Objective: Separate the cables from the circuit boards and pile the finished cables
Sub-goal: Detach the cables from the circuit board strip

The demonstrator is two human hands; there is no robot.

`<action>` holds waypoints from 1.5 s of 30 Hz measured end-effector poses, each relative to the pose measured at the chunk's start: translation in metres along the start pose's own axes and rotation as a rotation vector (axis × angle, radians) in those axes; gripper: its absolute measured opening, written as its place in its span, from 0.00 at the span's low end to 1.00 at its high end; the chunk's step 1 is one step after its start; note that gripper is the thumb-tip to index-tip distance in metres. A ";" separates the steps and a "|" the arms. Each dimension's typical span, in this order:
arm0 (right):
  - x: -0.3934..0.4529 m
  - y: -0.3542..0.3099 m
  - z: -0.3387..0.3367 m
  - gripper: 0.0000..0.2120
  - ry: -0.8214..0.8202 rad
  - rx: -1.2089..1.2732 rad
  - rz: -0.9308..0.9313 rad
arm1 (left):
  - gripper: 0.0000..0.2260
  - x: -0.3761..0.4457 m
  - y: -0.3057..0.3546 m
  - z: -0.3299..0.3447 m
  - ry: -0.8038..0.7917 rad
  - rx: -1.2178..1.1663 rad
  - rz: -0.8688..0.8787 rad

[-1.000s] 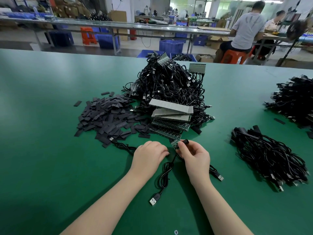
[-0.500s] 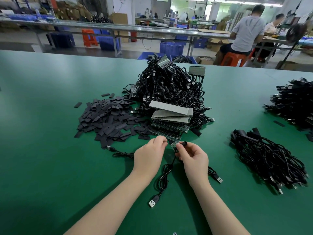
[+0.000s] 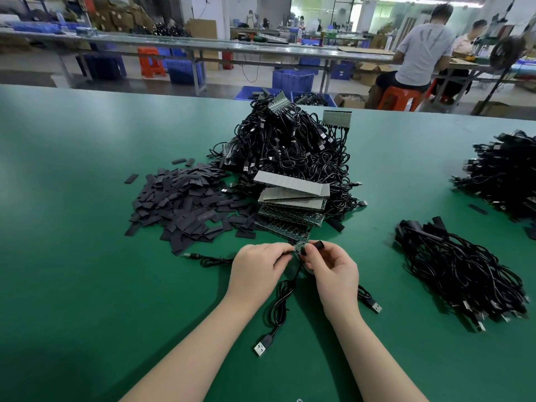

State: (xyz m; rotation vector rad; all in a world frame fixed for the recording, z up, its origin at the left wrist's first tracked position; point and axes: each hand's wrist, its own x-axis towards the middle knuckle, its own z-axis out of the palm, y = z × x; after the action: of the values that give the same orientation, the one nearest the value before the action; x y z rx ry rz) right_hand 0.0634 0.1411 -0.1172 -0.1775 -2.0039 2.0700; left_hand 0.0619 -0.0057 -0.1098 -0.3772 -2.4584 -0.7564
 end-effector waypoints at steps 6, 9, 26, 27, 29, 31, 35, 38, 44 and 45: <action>0.000 0.000 0.000 0.06 -0.006 0.033 -0.008 | 0.11 0.000 0.001 0.001 -0.011 0.070 0.055; 0.001 0.000 0.000 0.06 -0.006 0.033 -0.009 | 0.12 0.000 0.001 0.001 -0.064 0.085 0.063; -0.002 -0.004 0.001 0.13 -0.049 -0.002 -0.035 | 0.12 0.002 0.002 -0.004 -0.174 -0.031 0.014; -0.002 -0.004 0.001 0.13 -0.055 0.006 -0.032 | 0.12 0.002 0.002 -0.004 -0.177 -0.032 0.011; -0.002 -0.005 0.001 0.11 -0.061 0.025 -0.021 | 0.12 0.002 0.002 -0.004 -0.179 -0.034 0.004; -0.002 -0.006 0.000 0.09 -0.056 0.041 -0.008 | 0.12 0.002 0.002 -0.005 -0.182 -0.032 -0.001; -0.003 -0.006 0.000 0.07 -0.058 0.034 -0.008 | 0.12 0.002 0.001 -0.004 -0.189 -0.032 0.003; -0.003 -0.005 0.001 0.07 -0.066 0.020 -0.007 | 0.12 0.002 0.001 -0.003 -0.196 -0.022 0.012; -0.003 -0.006 0.001 0.06 -0.086 -0.013 -0.009 | 0.12 0.002 0.000 -0.003 -0.197 -0.037 0.007; -0.003 -0.006 0.001 0.06 -0.090 -0.017 -0.011 | 0.13 0.002 0.000 -0.003 -0.196 -0.047 0.001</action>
State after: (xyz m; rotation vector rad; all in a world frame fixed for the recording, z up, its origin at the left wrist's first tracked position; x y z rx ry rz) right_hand 0.0667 0.1393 -0.1116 -0.0778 -2.0700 2.0890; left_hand 0.0617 -0.0075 -0.1065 -0.4910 -2.6259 -0.8118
